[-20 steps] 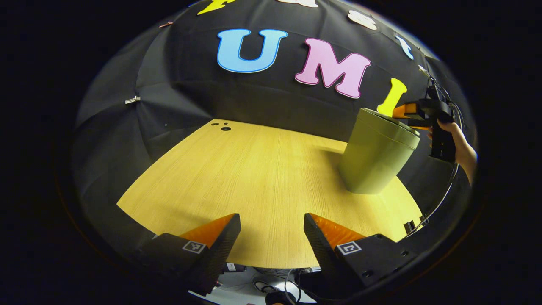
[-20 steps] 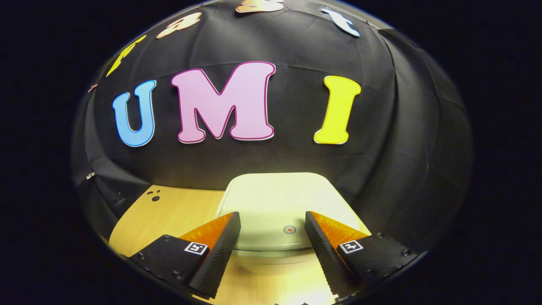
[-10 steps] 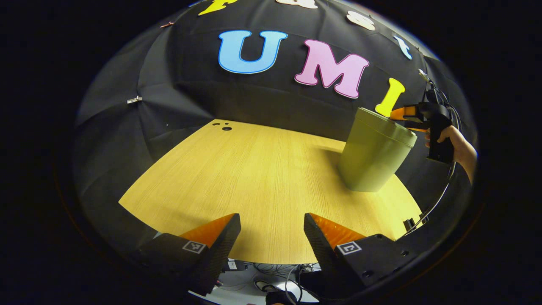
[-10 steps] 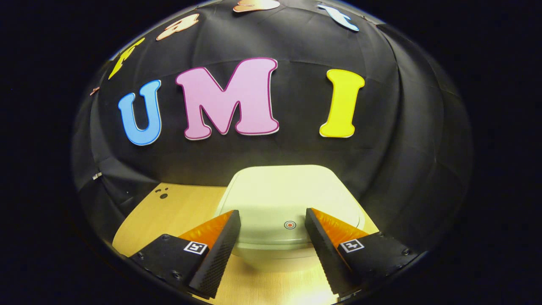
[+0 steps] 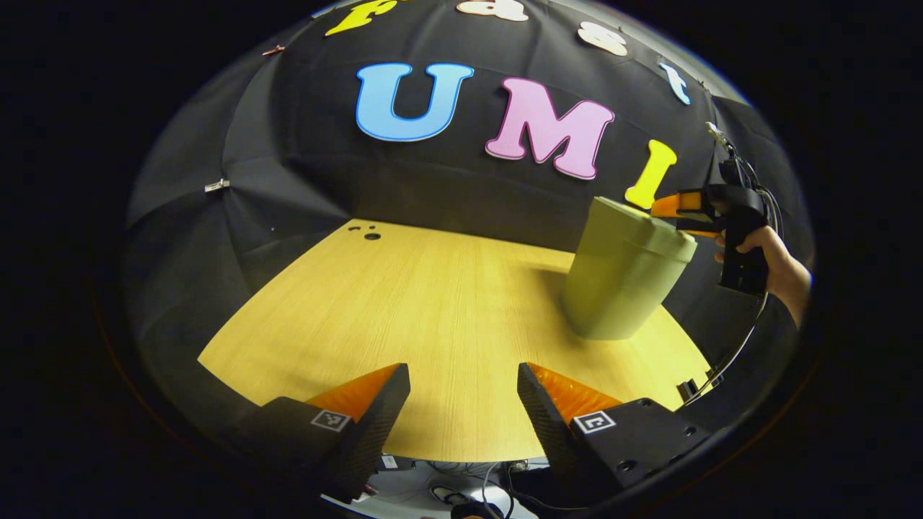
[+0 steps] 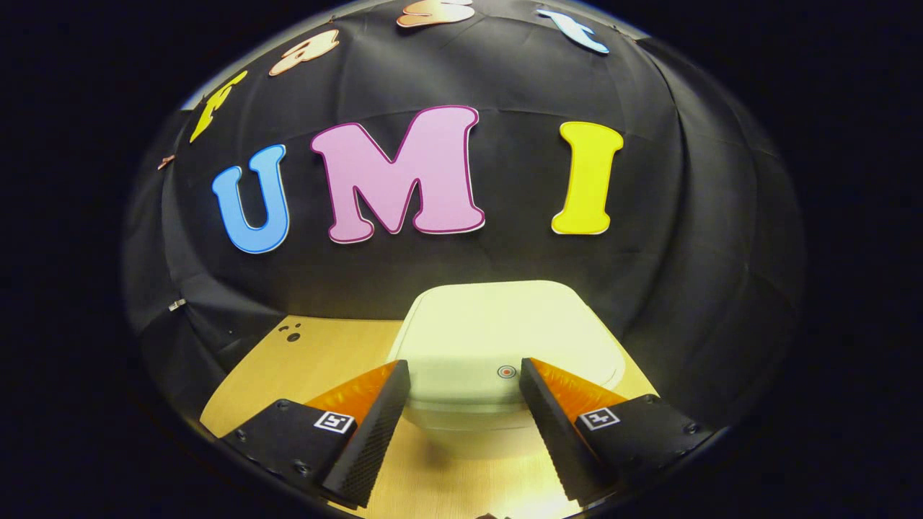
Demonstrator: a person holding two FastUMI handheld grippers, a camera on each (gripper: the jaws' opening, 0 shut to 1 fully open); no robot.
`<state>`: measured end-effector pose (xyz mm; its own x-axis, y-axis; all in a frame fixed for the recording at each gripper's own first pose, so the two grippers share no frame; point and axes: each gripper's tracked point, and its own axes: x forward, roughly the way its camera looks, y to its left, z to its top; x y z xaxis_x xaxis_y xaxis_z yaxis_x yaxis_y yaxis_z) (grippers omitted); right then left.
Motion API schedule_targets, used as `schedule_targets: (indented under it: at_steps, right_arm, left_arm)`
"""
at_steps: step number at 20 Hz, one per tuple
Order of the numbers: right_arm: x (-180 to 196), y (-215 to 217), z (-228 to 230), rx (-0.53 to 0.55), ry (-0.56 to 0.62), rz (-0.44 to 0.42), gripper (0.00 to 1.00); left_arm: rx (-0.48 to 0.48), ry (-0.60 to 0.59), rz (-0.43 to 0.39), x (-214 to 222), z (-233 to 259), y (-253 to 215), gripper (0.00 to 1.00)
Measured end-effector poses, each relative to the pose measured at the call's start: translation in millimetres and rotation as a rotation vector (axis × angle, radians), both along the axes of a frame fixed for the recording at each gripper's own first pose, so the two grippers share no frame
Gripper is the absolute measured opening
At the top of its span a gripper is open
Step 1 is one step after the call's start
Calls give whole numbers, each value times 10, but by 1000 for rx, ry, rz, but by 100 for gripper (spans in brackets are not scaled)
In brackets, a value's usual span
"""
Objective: Press the lid of the desktop garbage bin to open it, pick up the crumpled paper on the desktop and throw it into the bin, then pick up the pop can on the desktop and drop it into the bin, and finally close the garbage bin lid.
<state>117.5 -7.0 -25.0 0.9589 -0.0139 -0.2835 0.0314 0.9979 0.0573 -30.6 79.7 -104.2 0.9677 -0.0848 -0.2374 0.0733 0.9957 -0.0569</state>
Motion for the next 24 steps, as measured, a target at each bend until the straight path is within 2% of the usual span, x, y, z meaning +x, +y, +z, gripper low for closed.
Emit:
schedule_targets:
  at_steps: [4, 8, 15, 18, 24]
  right_arm:
    - [-260, 70, 221, -38, -67, 17, 96]
    - [-742, 249, 349, -25, -107, 53, 97]
    - [-1312, 299, 432, -31, -210, 37, 96]
    - [-1488, 409, 226, 4, -178, 45, 97]
    - [-1642, 623, -92, 27, -113, 69, 97]
  left_arm:
    - [13, -72, 9, 24, 320, 4, 96]
    - [3, -148, 32, -85, 634, -5, 96]
    - [-24, -303, 106, -352, 912, 73, 96]
    - [11, -286, 103, -424, 791, 73, 96]
    - [14, -239, 86, -380, 668, -25, 96]
